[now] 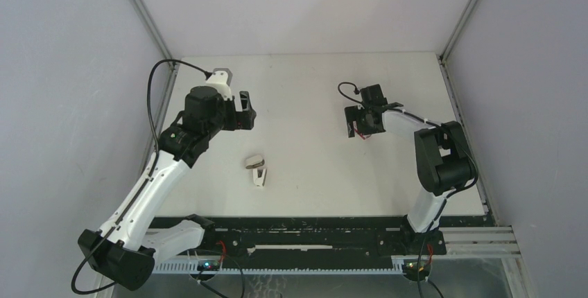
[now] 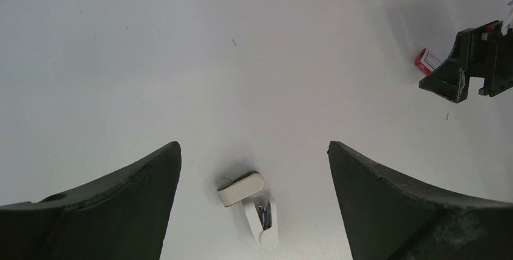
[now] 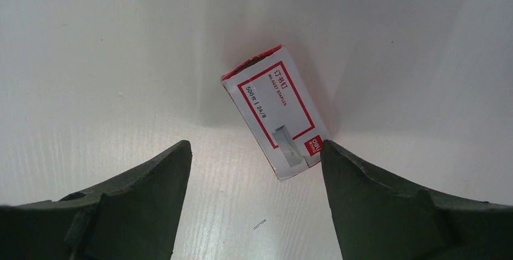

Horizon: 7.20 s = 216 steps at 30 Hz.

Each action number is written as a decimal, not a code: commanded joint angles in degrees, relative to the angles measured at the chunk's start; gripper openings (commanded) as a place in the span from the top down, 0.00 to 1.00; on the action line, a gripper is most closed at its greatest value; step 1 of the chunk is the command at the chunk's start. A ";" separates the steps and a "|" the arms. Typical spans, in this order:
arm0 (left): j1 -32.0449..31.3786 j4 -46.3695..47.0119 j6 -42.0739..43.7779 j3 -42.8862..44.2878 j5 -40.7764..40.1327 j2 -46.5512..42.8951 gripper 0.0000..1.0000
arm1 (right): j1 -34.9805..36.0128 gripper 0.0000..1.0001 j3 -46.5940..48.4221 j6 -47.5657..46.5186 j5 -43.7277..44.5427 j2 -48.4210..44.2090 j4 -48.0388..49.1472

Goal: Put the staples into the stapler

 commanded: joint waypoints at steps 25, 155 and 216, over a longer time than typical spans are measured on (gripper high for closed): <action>-0.04 1.46 1.52 -2.05 -1.57 -1.47 0.05 | -3.20 0.14 12.77 -3.42 -5.48 6.39 -10.00; -4.10 33.52 -14.04 -38.54 12.18 -25.84 0.02 | 26.07 0.20 -2.49 14.01 15.50 -2.67 -1.38; -20.01 33.31 26.38 -6.53 13.50 41.76 0.48 | 1.83 0.75 -8.56 24.80 -37.15 3.94 24.09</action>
